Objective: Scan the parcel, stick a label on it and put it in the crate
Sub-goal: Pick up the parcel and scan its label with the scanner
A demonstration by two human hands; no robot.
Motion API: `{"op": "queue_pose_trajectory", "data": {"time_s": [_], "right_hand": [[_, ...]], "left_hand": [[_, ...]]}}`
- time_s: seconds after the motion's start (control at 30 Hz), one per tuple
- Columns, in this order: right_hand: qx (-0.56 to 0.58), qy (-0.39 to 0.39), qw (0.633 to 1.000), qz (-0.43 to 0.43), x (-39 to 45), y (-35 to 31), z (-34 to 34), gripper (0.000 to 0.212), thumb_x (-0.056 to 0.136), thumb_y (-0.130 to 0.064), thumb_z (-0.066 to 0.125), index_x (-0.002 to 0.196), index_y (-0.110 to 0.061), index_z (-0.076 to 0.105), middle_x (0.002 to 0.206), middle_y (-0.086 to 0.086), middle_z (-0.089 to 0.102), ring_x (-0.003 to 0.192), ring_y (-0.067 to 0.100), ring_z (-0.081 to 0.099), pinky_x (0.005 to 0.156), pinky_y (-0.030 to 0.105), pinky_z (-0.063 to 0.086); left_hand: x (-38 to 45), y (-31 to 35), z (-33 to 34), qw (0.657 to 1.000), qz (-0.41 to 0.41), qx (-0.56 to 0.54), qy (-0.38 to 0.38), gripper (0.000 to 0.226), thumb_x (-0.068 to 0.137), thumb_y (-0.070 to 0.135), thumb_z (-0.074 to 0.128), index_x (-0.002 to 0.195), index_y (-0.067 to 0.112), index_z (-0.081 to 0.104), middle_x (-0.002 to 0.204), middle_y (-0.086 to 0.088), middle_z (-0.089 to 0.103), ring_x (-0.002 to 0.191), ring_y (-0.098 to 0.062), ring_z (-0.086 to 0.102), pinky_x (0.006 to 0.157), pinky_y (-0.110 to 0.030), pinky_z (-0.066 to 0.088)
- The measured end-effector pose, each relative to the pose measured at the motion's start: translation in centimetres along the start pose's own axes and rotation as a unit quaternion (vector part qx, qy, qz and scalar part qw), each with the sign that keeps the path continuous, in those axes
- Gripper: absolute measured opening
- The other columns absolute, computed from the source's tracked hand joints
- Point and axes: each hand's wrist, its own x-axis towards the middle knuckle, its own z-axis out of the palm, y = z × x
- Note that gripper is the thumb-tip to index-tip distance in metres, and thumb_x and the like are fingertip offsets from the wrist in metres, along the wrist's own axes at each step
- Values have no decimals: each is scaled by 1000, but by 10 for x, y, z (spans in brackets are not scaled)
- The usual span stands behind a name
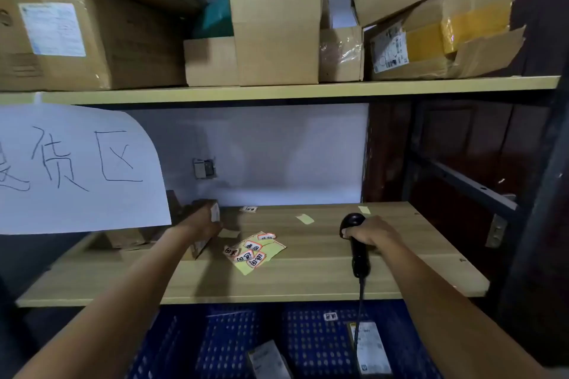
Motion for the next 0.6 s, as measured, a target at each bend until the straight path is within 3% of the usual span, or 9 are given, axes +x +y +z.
{"op": "queue_pose_trajectory", "data": {"time_s": [0.13, 0.3, 0.37, 0.47, 0.6], "right_hand": [[40, -62, 997, 18, 3, 3, 9, 65, 80, -54, 67, 126, -10, 57, 103, 9, 60, 100, 30, 63, 95, 41, 52], [38, -62, 997, 14, 12, 4, 16, 50, 82, -52, 62, 111, -12, 58, 81, 4, 56, 88, 26, 60, 97, 43, 51], [33, -59, 998, 7, 13, 3, 17, 42, 83, -51, 61, 103, -16, 52, 79, 3, 54, 87, 25, 59, 96, 42, 50], [34, -62, 997, 5, 14, 3, 17, 38, 86, -48, 60, 103, -15, 53, 81, 4, 55, 88, 26, 60, 94, 41, 51], [63, -67, 996, 5, 14, 2, 18, 44, 85, -43, 62, 115, -12, 56, 88, 5, 57, 89, 25, 60, 94, 40, 51]], "left_hand": [[13, -3, 10, 998, -27, -50, -33, 65, 91, 11, 55, 149, 5, 26, 150, -21, 37, 137, -33, 39, 110, -31, 32], [27, -1, 16, 999, -40, -30, -20, 66, 89, 2, 53, 149, 3, 25, 154, -22, 30, 139, -35, 36, 107, -30, 33], [25, 0, 16, 999, -34, -7, 2, 68, 88, 1, 51, 149, 12, 23, 152, -23, 25, 139, -37, 32, 102, -26, 32], [29, -11, 19, 998, -38, 43, 24, 72, 80, 12, 55, 145, 18, 24, 139, -21, 32, 132, -40, 34, 108, -36, 36], [37, -18, 15, 997, -73, -17, -21, 86, 69, 17, 68, 143, 6, 24, 121, -22, 54, 111, -39, 57, 89, -40, 53]]}}
